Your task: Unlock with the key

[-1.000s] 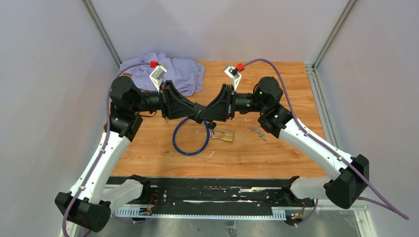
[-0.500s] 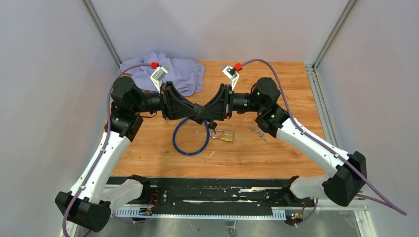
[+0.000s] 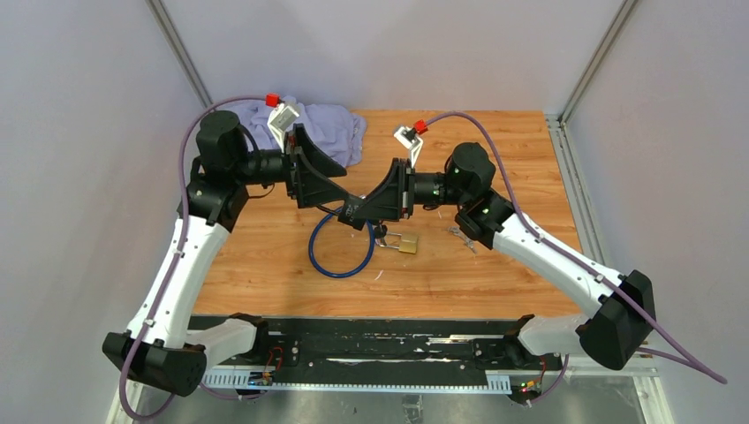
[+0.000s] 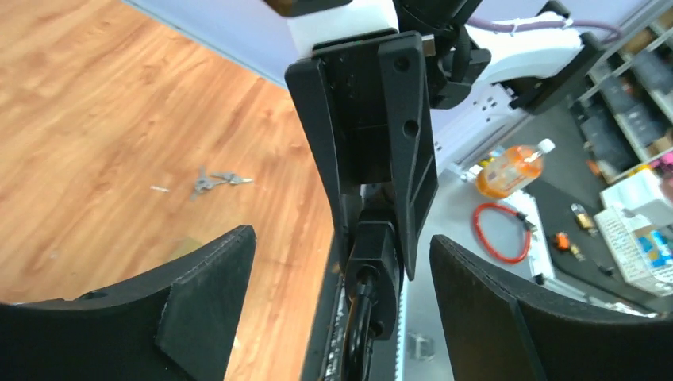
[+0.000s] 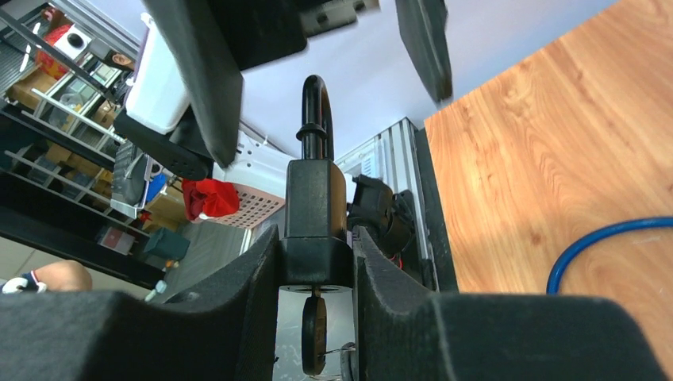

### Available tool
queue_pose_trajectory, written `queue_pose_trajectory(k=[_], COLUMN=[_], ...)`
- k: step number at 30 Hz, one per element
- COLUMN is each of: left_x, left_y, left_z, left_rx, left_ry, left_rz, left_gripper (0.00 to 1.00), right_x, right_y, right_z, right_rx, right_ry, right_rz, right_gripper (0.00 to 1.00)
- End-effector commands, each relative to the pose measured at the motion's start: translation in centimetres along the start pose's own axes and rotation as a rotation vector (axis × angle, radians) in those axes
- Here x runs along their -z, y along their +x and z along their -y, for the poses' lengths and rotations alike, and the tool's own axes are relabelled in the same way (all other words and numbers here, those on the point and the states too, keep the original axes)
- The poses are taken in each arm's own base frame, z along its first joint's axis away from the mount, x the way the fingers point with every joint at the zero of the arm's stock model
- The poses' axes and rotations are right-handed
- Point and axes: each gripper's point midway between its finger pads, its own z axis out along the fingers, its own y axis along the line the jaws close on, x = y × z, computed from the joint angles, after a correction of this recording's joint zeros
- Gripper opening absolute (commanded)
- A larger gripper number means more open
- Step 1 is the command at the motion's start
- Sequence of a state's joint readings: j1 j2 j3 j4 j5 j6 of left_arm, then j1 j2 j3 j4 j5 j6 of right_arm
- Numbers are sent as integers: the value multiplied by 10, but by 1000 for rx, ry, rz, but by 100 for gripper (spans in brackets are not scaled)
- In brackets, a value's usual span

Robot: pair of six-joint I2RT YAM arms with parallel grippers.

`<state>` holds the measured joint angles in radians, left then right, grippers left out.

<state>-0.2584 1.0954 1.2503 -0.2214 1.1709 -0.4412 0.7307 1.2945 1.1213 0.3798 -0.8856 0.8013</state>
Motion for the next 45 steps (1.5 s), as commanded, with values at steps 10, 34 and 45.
queue_pose_trajectory(k=[10,34,45], left_x=[39,65,74], left_y=[46,91,97], left_z=[-15,-34,-43], left_rx=[-338,-713,-855], left_ry=[-87,-215,-240], left_rz=[-253,-423,-483], left_gripper=[84,2,0], right_x=[16,-13,-11], right_y=[-6,13,5], right_z=[-1,5,9], right_rx=[-38,-215,-269], right_ry=[-23,-93,-69], right_rz=[-22,-160,-125], right_gripper=[1,1,1])
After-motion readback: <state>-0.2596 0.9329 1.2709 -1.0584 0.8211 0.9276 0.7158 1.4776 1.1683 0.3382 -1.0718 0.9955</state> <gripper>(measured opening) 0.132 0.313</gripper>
